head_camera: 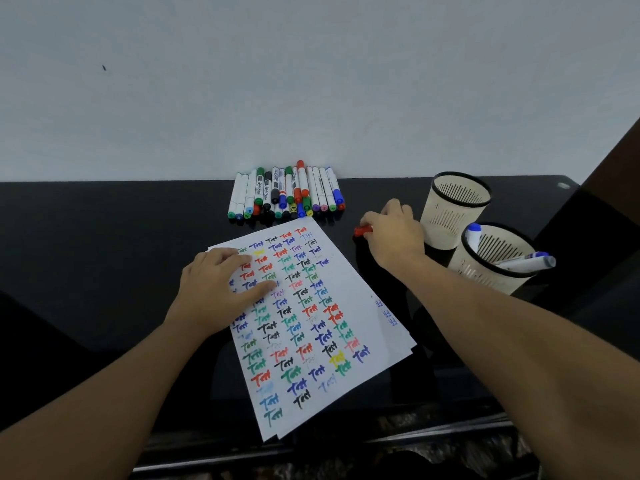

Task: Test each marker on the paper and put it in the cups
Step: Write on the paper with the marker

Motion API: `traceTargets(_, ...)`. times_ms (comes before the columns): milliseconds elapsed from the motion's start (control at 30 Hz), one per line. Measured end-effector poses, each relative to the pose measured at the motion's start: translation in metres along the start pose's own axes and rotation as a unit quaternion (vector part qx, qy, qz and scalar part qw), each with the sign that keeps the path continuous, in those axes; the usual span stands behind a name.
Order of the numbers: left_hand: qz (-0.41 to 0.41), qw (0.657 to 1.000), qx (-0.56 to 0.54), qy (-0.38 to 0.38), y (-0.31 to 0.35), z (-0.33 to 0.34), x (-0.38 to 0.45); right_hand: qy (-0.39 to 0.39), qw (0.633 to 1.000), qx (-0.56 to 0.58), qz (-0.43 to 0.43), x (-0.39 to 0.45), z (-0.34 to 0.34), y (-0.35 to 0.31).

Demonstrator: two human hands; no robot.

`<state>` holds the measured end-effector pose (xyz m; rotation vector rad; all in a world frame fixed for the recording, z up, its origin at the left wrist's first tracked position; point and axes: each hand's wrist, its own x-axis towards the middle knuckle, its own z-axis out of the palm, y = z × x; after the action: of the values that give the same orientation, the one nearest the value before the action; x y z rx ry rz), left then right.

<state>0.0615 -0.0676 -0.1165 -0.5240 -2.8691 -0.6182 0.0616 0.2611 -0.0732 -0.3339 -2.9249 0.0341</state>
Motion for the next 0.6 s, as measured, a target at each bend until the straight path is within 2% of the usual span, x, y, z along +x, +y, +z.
traceTargets(200, 0.001, 1.000, 0.003, 0.002, 0.000, 0.001, 0.000, -0.001, 0.995, -0.021, -0.102, -0.004, -0.005, -0.017)
traceTargets(467, 0.000, 1.000, -0.006, -0.005, 0.004, -0.002, -0.002, -0.050, 0.973, 0.111, -0.197, -0.023, -0.012, -0.059)
traceTargets(600, 0.013, 1.000, -0.010, 0.010, 0.005, -0.003, -0.005, -0.076, 0.960, 0.051, -0.266, -0.037, -0.017, -0.079)
